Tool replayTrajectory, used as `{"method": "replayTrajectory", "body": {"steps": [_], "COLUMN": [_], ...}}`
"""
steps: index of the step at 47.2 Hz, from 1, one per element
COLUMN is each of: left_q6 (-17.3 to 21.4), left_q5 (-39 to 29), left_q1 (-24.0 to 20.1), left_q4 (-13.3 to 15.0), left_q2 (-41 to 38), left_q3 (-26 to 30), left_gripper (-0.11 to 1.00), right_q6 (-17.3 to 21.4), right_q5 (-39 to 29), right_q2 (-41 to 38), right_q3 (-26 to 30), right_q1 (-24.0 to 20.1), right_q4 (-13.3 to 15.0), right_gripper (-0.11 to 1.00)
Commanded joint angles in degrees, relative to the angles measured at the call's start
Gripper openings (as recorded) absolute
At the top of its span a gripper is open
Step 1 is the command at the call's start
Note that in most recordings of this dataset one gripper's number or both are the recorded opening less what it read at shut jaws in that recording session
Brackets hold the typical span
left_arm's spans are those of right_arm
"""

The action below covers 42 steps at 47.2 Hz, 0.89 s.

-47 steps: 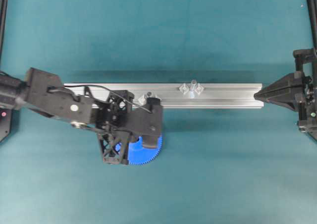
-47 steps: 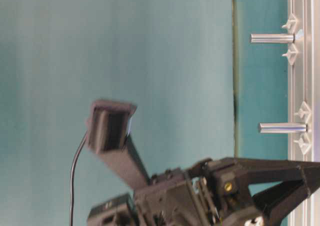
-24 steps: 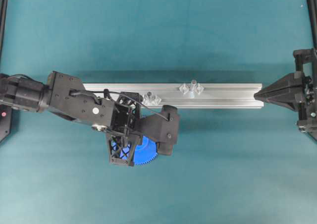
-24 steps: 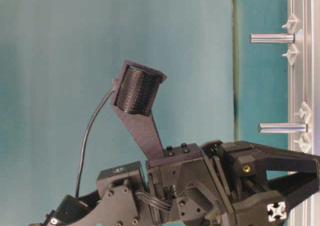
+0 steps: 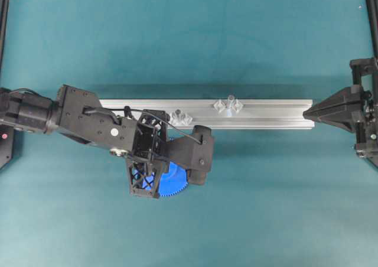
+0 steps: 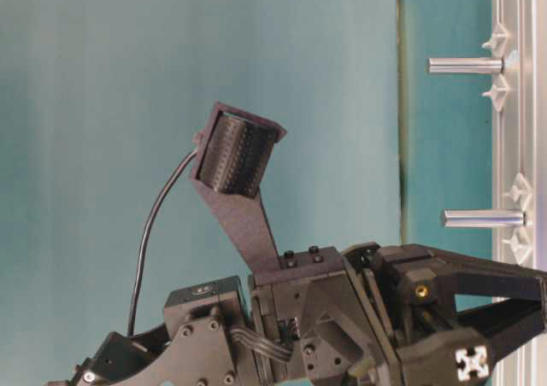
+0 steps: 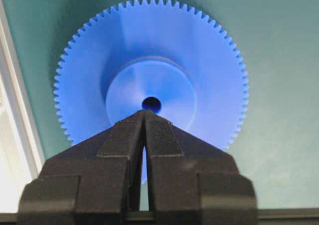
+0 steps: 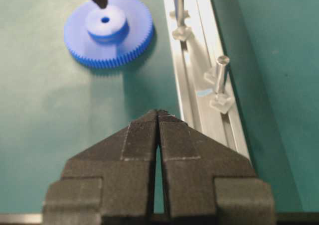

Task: Find the location of the shaft and insert the large gear.
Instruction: 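Lower the open left gripper over the blue gear's hub, then close the left gripper on the blue gear's hub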

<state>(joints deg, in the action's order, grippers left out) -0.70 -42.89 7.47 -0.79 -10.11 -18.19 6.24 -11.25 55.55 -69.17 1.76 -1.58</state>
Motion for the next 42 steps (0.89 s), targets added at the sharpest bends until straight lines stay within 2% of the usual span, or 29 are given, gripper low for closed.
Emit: {"method": "replayTrajectory", "body": {"steps": [1, 6, 14, 19, 42], "left_q6": [-1.05, -2.64, -4.13, -4.13, -3.96], "left_q5": [0.53, 1.76, 2.72, 2.64, 2.55], "left_q1": [0.35, 0.44, 0.44, 0.35, 0.35], "left_q4": [-0.18, -0.18, -0.18, -0.18, -0.09], "left_q2": [1.14, 1.32, 1.05, 0.79, -1.23], "left_q3": [1.23, 1.14, 0.62, 0.44, 0.7], "left_gripper": [0.07, 0.25, 0.73, 0.93, 0.94], "right_q6": [0.53, 0.53, 0.62, 0.62, 0.62], "right_q5": [0.26, 0.26, 0.26, 0.18, 0.18], "right_q2": [-0.26, -0.26, -0.26, -0.26, 1.14], "right_q3": [0.62, 0.62, 0.62, 0.62, -0.26], "right_q1": [0.18, 0.09, 0.18, 0.09, 0.18], "right_q4": [0.0, 0.0, 0.0, 0.0, 0.0], "right_gripper": [0.0, 0.0, 0.0, 0.0, 0.0]}}
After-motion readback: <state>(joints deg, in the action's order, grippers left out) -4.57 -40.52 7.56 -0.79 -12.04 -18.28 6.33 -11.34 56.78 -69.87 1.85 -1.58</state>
